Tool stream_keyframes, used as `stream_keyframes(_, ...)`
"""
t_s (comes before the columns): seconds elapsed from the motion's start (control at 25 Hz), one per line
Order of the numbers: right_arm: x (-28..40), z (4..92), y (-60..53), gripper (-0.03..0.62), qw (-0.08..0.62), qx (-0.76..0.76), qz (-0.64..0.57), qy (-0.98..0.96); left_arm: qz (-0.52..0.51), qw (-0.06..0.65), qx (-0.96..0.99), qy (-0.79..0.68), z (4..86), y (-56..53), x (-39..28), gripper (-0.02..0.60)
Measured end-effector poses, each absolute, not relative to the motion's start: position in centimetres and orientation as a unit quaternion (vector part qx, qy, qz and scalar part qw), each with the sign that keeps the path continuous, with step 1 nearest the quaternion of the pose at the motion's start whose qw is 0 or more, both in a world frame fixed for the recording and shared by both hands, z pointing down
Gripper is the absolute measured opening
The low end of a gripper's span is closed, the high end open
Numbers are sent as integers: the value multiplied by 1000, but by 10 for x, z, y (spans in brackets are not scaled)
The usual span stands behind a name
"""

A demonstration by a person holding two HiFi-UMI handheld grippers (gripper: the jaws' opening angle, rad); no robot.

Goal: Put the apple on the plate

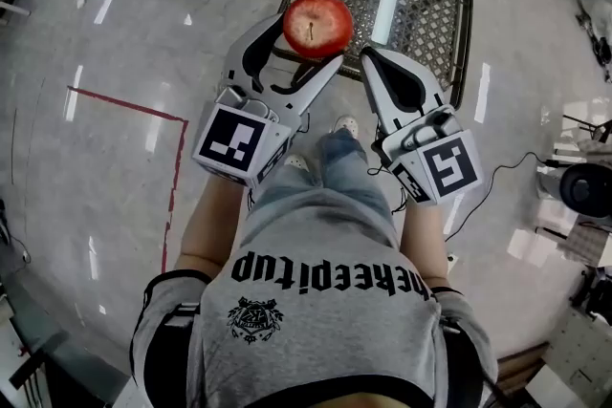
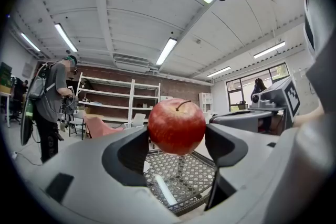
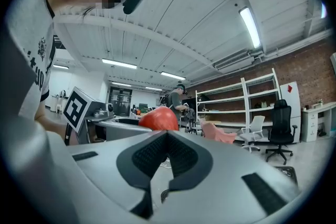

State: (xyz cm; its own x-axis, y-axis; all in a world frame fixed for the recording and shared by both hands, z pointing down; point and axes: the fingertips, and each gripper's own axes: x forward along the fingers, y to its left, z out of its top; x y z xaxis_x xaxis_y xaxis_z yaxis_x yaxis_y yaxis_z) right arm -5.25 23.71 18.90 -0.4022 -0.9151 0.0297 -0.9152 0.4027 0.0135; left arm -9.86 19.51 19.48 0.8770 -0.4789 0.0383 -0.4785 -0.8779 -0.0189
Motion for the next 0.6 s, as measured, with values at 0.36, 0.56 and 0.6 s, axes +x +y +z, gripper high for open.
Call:
stream_keyframes(0.36,-21,186,179,-2,14,516,3,-856,-23,0,-961,274,194,143,-68,379)
stream_keyframes(0.56,-2,184,149,-2,11,501,2,-865,-25,-1,-957,288,194,116,-48,379)
stream_keyframes(0.6,2,184,143,-2,11,499,2,-867,-24,-1,-957,291,193,111,-44,379)
